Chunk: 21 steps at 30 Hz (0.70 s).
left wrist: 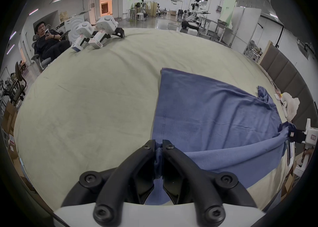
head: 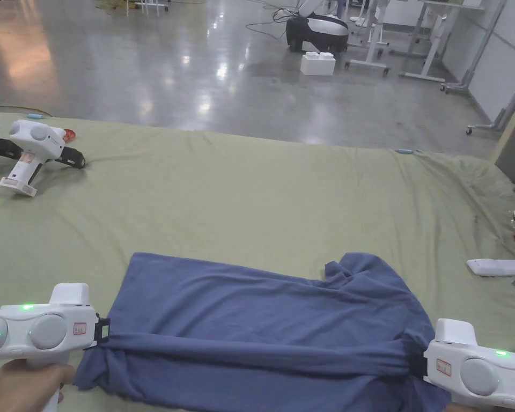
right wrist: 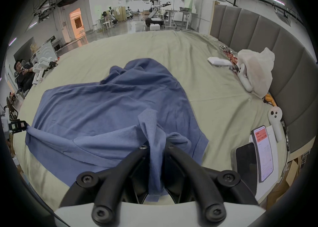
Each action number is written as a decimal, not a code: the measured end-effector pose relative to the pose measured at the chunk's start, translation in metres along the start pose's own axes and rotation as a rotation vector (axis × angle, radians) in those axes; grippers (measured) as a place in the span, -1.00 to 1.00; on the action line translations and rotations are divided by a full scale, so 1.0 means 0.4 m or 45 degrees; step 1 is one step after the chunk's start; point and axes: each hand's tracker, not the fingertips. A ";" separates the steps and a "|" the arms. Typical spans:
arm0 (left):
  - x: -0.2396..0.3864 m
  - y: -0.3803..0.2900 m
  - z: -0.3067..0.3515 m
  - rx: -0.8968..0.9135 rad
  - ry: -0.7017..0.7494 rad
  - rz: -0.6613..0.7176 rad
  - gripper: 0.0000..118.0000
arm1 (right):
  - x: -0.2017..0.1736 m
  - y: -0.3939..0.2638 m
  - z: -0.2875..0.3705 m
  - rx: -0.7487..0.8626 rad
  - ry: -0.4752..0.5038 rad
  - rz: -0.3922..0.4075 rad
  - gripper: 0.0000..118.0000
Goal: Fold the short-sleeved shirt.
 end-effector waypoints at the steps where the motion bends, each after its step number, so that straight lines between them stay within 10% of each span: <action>1: 0.004 -0.001 -0.004 -0.004 0.002 -0.001 -0.91 | -0.001 -0.002 -0.005 -0.003 -0.002 -0.008 -0.84; 11: 0.052 -0.010 0.101 0.159 -0.042 -0.033 0.15 | -0.042 -0.002 0.121 0.321 -0.015 0.008 0.17; 18: 0.131 -0.041 0.241 0.542 -0.091 -0.111 0.08 | -0.141 -0.013 0.267 0.765 0.001 0.016 0.16; 21: 0.161 -0.067 0.297 0.717 -0.059 -0.149 -0.32 | -0.185 -0.034 0.319 0.947 -0.009 -0.005 0.06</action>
